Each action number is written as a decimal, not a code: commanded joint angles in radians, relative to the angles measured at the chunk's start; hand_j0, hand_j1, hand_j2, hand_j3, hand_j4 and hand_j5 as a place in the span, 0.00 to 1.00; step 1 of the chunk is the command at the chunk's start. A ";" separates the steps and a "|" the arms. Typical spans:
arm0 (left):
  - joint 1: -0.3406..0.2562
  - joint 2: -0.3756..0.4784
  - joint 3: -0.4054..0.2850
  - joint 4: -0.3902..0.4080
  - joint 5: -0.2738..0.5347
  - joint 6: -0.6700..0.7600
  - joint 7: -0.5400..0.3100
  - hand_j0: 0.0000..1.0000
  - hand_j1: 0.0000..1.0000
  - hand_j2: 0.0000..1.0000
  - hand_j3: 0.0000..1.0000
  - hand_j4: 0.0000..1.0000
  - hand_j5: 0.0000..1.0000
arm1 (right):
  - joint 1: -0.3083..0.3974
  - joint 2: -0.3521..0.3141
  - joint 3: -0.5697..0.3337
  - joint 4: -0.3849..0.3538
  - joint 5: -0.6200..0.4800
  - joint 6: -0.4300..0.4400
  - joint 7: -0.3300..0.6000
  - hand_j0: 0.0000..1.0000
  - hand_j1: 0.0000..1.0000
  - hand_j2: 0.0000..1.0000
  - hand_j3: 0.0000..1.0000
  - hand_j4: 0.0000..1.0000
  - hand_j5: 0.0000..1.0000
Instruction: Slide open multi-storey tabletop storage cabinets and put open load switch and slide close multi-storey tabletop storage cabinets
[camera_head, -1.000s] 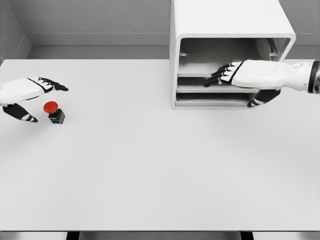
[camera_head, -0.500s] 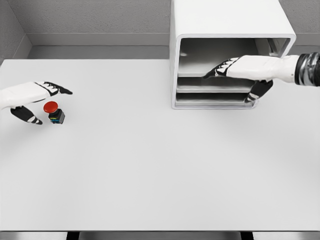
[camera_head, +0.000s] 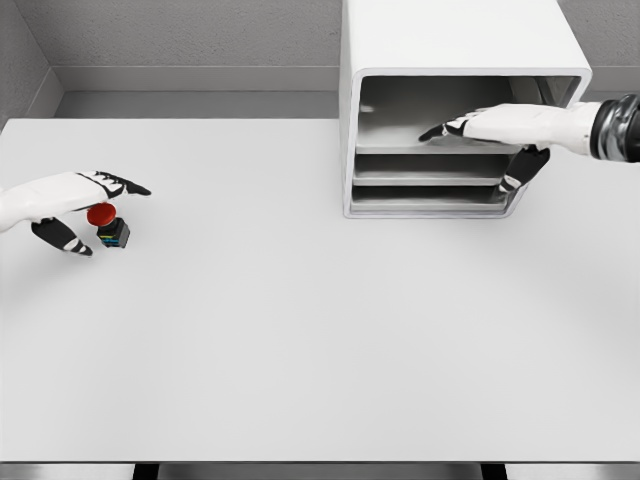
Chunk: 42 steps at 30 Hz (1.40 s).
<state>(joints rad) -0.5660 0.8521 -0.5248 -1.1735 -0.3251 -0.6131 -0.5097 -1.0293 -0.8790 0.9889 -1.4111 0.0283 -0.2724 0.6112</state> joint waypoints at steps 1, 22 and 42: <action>0.000 -0.008 0.000 0.011 0.005 0.002 0.000 1.00 1.00 1.00 1.00 1.00 1.00 | 0.000 0.014 -0.001 0.029 -0.005 0.001 0.000 1.00 1.00 1.00 1.00 1.00 1.00; 0.005 0.002 -0.004 0.011 0.011 0.002 -0.003 0.44 0.44 0.44 0.44 0.44 0.44 | 0.009 0.031 0.019 0.014 -0.021 -0.056 0.000 1.00 1.00 1.00 1.00 1.00 1.00; 0.005 0.076 0.009 -0.396 0.140 0.002 -0.001 0.43 0.43 0.43 0.43 0.43 0.43 | 0.064 -0.419 0.011 -0.238 -0.298 -0.338 0.000 1.00 1.00 1.00 1.00 1.00 1.00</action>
<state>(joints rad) -0.5630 0.9257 -0.5164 -1.5369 -0.2048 -0.6141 -0.5131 -0.9664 -1.1942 1.0084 -1.6360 -0.1698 -0.5642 0.6111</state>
